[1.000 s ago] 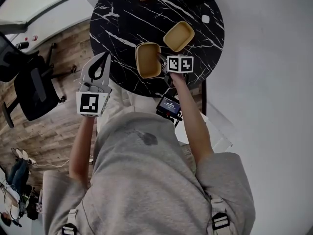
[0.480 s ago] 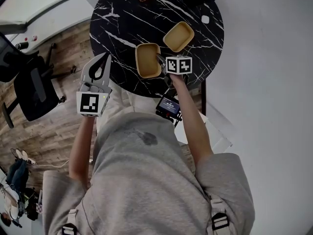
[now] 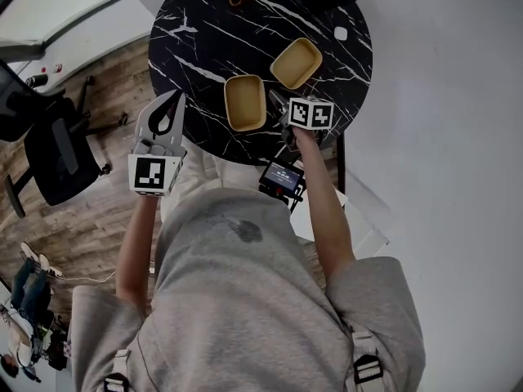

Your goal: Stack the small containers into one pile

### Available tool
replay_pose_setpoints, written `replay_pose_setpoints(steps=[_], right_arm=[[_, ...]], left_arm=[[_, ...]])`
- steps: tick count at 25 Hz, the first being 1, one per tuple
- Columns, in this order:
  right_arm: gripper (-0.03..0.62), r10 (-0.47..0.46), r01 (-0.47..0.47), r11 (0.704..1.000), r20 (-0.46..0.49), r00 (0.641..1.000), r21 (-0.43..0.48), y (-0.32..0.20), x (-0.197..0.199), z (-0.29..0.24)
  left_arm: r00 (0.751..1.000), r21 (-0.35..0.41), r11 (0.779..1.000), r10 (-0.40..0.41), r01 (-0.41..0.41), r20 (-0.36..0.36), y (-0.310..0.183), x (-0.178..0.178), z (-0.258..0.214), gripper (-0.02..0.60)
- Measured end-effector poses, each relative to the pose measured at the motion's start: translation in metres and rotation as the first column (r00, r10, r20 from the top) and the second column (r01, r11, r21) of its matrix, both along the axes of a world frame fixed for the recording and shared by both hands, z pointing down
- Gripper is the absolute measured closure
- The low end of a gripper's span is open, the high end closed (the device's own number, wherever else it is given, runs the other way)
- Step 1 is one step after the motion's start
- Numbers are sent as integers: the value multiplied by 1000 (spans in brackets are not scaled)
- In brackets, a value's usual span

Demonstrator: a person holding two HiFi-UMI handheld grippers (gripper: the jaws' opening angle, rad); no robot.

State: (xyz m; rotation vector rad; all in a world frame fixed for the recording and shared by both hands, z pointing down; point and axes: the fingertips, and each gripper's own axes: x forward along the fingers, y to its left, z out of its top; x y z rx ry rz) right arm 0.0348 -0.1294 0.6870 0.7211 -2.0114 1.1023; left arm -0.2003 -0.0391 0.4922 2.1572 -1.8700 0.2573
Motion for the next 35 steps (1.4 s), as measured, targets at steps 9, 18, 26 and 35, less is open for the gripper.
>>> replay_pose_setpoints(steps=[9, 18, 26, 35], right_arm=[[486, 335, -334, 942, -36, 941, 33, -68, 97, 3], [482, 414, -415, 907, -28, 910, -65, -81, 106, 41], [552, 437, -435, 895, -2, 900, -97, -85, 93, 48], [569, 450, -439, 893, 175, 876, -99, -81, 87, -3]], left_arm=[[998, 18, 998, 63, -63, 22, -13, 22, -9, 584], [988, 13, 989, 150, -150, 44, -14, 65, -7, 584], [984, -27, 985, 173, -172, 49, -6, 75, 6, 584], [985, -29, 988, 153, -151, 75, -6, 68, 8, 584]])
